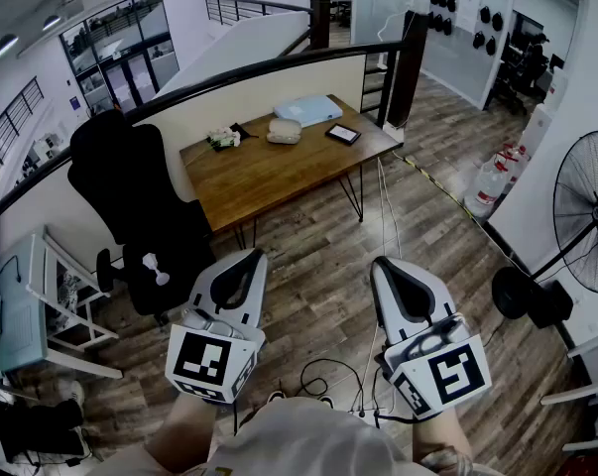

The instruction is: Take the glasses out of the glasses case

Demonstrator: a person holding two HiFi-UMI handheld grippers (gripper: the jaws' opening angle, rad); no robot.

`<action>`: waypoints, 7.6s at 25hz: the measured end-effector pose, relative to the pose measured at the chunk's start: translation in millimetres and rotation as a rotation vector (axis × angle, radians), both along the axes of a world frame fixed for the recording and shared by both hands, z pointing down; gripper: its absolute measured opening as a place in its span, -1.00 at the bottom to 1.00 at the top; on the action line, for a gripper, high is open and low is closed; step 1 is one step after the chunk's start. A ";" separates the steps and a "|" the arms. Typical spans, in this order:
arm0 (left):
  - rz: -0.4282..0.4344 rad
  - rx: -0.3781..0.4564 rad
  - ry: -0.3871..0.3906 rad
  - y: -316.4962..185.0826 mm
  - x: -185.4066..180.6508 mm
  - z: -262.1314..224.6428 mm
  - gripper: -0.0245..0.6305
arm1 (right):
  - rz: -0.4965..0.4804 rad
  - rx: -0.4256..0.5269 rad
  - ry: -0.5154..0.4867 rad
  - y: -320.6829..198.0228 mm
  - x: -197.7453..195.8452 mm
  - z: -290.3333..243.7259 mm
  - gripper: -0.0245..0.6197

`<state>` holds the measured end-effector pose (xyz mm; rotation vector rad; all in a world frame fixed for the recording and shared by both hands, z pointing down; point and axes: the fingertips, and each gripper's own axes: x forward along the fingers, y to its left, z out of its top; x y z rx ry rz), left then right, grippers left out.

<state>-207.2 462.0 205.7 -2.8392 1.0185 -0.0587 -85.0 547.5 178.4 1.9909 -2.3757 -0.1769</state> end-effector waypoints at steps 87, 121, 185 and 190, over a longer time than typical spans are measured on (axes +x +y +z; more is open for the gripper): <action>-0.114 -0.058 -0.124 -537.2 117.0 80.6 -0.92 | -0.085 -0.171 -0.100 -567.4 134.2 96.6 0.06; -0.421 -0.156 -0.208 -738.9 255.5 110.0 -0.92 | -0.468 -0.328 -0.132 -819.0 271.8 141.8 0.02; -0.154 -0.748 -0.412 -889.1 256.2 523.0 -0.92 | -0.555 -0.944 0.552 -964.0 181.6 569.9 -0.57; -0.158 -0.754 -0.417 -882.9 256.2 517.4 -0.92 | -0.529 -0.917 0.550 -969.2 183.2 556.6 -0.82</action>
